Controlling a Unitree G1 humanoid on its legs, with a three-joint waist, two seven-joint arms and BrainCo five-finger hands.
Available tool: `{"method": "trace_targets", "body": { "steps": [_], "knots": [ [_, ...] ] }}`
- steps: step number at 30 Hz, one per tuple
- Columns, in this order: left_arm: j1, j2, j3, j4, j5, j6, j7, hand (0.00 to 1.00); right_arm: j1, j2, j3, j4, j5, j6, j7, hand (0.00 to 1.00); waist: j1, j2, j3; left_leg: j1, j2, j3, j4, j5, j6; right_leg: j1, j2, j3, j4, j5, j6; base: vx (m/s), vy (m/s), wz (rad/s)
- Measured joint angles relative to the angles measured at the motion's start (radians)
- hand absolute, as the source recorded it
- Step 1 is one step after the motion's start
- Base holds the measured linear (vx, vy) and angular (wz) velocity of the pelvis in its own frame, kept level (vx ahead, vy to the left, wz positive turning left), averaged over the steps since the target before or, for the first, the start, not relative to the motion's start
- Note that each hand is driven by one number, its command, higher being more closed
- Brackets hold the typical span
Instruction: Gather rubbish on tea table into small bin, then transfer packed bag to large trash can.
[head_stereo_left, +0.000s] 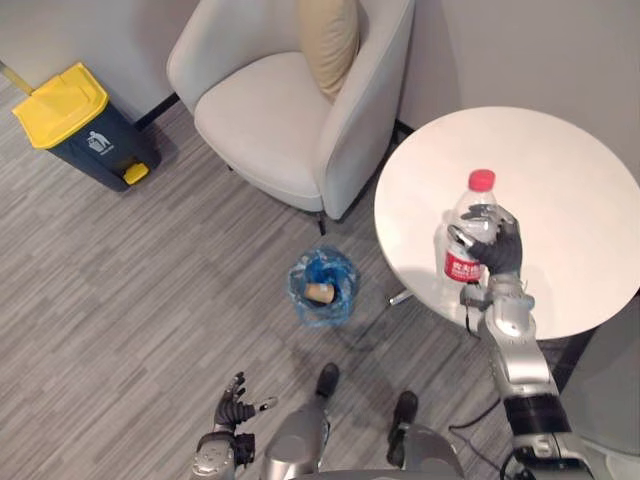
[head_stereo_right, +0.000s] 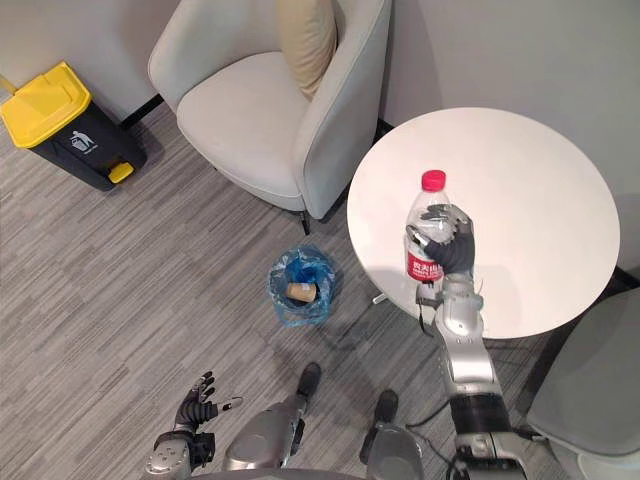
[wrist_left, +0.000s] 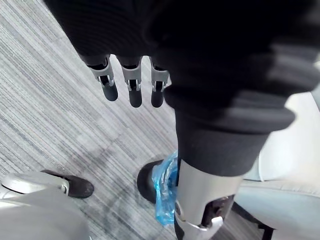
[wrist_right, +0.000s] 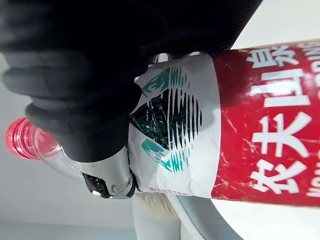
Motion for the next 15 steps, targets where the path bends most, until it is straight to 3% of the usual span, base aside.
{"method": "trace_targets", "body": {
  "steps": [2, 4, 5, 6, 7, 8, 11, 13, 15],
  "knots": [
    [0.0, -0.003, 0.0, 0.0, 0.003, 0.0, 0.001, 0.0, 0.037, 0.017, 0.003, -0.032, 0.0, -0.011, 0.007, 1.0, -0.003, -0.013, -0.007, -0.001, -0.01, -0.001, 0.015, 0.003, 0.004, 0.01, -0.011, -0.022, 0.019, -0.018, 0.0, 0.01, -0.019, 0.41],
    [0.0, -0.012, 0.0, 0.0, 0.003, 0.0, 0.003, 0.0, 0.05, 0.032, 0.004, -0.051, 0.0, -0.012, 0.026, 1.0, -0.017, -0.021, -0.01, -0.014, -0.024, 0.093, 0.039, 0.029, 0.038, 0.027, -0.042, -0.058, 0.028, -0.029, 0.001, -0.03, 0.03, 0.57],
    [0.0, -0.019, 0.002, 0.0, 0.003, 0.001, 0.004, 0.0, 0.052, 0.039, 0.004, -0.058, 0.0, -0.013, 0.027, 1.0, -0.024, -0.02, -0.013, -0.022, -0.026, 0.2, 0.041, 0.009, 0.097, 0.038, -0.056, -0.085, 0.026, -0.029, 0.002, -0.06, 0.07, 0.59],
    [-0.006, -0.032, 0.012, 0.002, 0.003, 0.001, 0.006, 0.0, 0.057, 0.041, 0.004, -0.061, 0.0, -0.018, 0.027, 1.0, -0.023, -0.01, -0.021, -0.023, 0.004, 0.372, 0.057, -0.059, 0.157, 0.048, -0.055, -0.111, 0.029, -0.029, 0.004, -0.03, 0.05, 0.68],
    [-0.011, -0.037, 0.021, 0.002, 0.003, 0.0, 0.009, 0.0, 0.059, 0.04, 0.012, -0.061, -0.001, -0.018, 0.026, 1.0, -0.023, -0.014, -0.021, -0.031, 0.05, 0.519, 0.094, -0.088, 0.145, 0.061, -0.059, -0.132, 0.027, -0.031, 0.011, -0.01, 0.034, 0.59],
    [-0.011, -0.037, 0.02, 0.002, 0.003, 0.0, 0.009, 0.0, 0.06, 0.038, 0.016, -0.061, -0.001, -0.018, 0.026, 1.0, -0.024, -0.013, -0.022, -0.031, 0.063, 0.556, 0.105, -0.088, 0.144, 0.067, -0.061, -0.14, 0.028, -0.035, 0.016, 0.05, 0.04, 0.47],
    [0.004, -0.036, 0.02, 0.023, 0.009, 0.001, 0.013, 0.0, 0.061, 0.055, 0.05, -0.06, -0.022, -0.018, 0.027, 1.0, -0.014, -0.026, -0.026, -0.028, 0.055, 0.557, 0.152, -0.115, 0.094, 0.074, -0.086, -0.135, 0.059, -0.061, 0.043, 0.08, 0.085, 0.12],
    [0.011, -0.03, 0.028, 0.019, 0.008, -0.001, 0.02, 0.0, 0.067, 0.077, 0.084, -0.056, -0.043, -0.018, 0.039, 1.0, -0.016, -0.042, -0.026, -0.029, 0.039, 0.569, 0.216, -0.171, 0.099, 0.064, -0.131, -0.122, 0.14, -0.105, 0.064, 0.09, 0.112, -0.04],
    [0.012, -0.025, 0.031, 0.024, 0.01, 0.0, 0.022, 0.0, 0.068, 0.076, 0.137, -0.05, -0.071, -0.017, 0.057, 1.0, -0.021, -0.045, -0.029, -0.042, 0.025, 0.578, 0.312, -0.249, 0.11, 0.011, -0.188, -0.068, 0.322, -0.134, 0.077, 0.1, 0.139, -0.09]
  ]
}}
